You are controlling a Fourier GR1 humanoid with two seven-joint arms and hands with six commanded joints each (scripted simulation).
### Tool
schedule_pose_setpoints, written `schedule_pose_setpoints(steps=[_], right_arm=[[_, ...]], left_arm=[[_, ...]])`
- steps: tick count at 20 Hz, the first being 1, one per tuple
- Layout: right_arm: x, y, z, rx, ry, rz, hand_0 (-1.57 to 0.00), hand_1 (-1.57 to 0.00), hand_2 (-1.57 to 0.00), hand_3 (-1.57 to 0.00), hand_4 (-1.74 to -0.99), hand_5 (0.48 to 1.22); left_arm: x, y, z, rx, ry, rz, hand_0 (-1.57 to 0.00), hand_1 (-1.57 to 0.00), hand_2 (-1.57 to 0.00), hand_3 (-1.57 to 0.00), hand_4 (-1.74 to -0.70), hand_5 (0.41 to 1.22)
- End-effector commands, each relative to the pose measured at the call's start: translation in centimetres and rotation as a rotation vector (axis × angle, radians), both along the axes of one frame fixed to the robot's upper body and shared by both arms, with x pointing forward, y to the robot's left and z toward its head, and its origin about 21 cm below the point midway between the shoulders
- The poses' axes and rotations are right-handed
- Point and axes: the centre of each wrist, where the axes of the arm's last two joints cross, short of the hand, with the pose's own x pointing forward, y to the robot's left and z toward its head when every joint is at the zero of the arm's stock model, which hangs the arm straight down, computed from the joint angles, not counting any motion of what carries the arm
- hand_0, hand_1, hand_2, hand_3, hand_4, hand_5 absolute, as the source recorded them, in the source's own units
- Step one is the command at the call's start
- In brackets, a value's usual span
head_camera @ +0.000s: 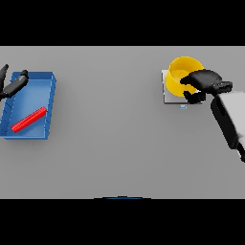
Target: Pick up the red beaker and tilt it to pour out 1 green nut into yellow bowl. Pick up the yellow bowl and place it on the metallic measuring scale.
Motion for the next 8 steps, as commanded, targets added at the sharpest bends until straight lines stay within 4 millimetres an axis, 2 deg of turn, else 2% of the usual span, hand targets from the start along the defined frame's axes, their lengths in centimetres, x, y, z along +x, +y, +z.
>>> schedule_pose_setpoints(steps=[1,5,8], right_arm=[[0.01,-0.02,-0.16,0.000,-0.001,0.019,-0.19,-0.30,-0.45,-0.49,-1.485,0.859],[-0.07,-0.12,-0.38,-0.010,0.021,-0.004,-0.08,-0.12,-0.20,-0.35,-1.431,0.799],[-0.29,-0.20,-0.39,-0.009,0.030,-0.027,-0.04,-0.06,-0.10,-0.27,-1.410,0.759]], left_arm=[[0.13,-0.26,-0.16,0.003,0.001,0.000,0.00,0.00,0.00,0.00,-0.72,0.705],[0.25,-0.28,-0.12,-0.008,-0.004,-0.004,0.00,0.00,0.00,0.00,-0.72,0.697],[0.49,-0.50,0.09,-0.003,-0.001,-0.005,0.00,0.00,0.00,0.00,-0.72,0.693]])
